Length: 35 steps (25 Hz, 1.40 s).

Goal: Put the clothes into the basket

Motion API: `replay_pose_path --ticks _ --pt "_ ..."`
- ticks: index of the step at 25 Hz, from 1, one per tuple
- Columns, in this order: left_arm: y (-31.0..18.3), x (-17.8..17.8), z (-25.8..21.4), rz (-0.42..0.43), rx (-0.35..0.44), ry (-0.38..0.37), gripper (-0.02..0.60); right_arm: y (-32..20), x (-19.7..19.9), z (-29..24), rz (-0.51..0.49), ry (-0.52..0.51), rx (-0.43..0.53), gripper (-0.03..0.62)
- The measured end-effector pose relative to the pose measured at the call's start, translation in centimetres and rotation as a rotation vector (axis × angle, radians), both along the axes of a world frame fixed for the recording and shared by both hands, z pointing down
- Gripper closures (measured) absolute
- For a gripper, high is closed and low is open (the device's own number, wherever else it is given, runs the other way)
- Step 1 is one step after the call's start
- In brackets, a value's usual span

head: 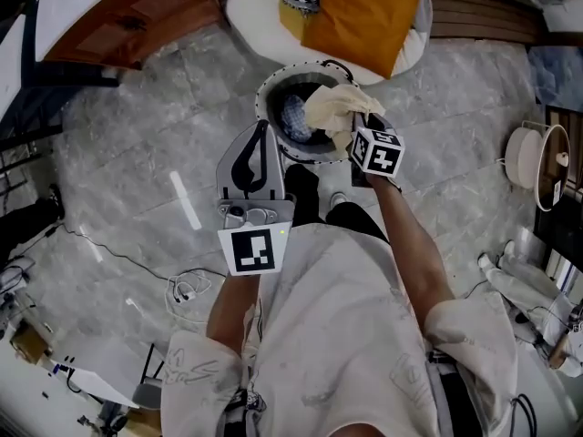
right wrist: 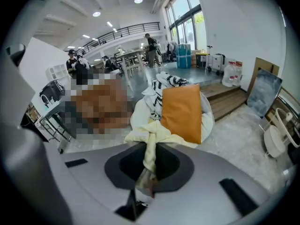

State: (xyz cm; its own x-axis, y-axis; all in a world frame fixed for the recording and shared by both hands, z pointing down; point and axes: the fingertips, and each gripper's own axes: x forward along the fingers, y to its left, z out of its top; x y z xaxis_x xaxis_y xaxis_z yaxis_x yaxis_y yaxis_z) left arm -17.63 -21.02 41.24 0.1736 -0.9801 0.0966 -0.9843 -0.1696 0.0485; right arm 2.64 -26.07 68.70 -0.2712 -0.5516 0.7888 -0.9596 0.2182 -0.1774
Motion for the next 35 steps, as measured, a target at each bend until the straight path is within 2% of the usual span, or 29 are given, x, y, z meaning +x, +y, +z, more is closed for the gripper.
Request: replay_pose_path --ticks 4,10,14,19,21,23,24,30,35 --pt "-0.6 -0.4 0.8 0.028 -0.011 -0.015 0.581 0.0 0.1 4.0 0.04 0.015 -0.091 0.582" --pt "-2.1 -1.1 1.3 0.031 -0.009 -0.005 0.581 -0.3 -0.2 8.3 0.055 0.034 -0.175 0.582" --pt "-2.7 -1.3 1.9 0.042 -0.022 -0.003 0.581 0.1 0.0 10.1 0.071 0.075 -0.237 0.582" --pt "-3.3 -1.2 2.5 0.061 -0.043 -0.006 0.581 -0.1 0.4 10.8 0.128 0.054 -0.264 0.581" --pt "-3.5 -1.2 2.5 0.062 -0.047 0.0 0.581 -0.1 0.7 11.2 0.148 0.044 -0.284 0.548" --pt "-3.7 -1.1 2.6 0.066 -0.048 0.001 0.581 0.3 1.0 11.9 0.165 0.048 -0.318 0.446" --pt "-3.8 -1.1 2.7 0.07 -0.049 0.0 0.581 0.6 1.2 12.1 0.174 0.056 -0.332 0.425" --pt "-3.7 -1.2 3.1 0.076 -0.055 0.011 0.581 2.1 1.6 12.4 0.181 0.078 -0.352 0.424" --pt "-3.4 -1.4 2.9 0.081 -0.043 0.017 0.581 2.8 0.9 11.4 0.169 0.043 -0.322 0.425"
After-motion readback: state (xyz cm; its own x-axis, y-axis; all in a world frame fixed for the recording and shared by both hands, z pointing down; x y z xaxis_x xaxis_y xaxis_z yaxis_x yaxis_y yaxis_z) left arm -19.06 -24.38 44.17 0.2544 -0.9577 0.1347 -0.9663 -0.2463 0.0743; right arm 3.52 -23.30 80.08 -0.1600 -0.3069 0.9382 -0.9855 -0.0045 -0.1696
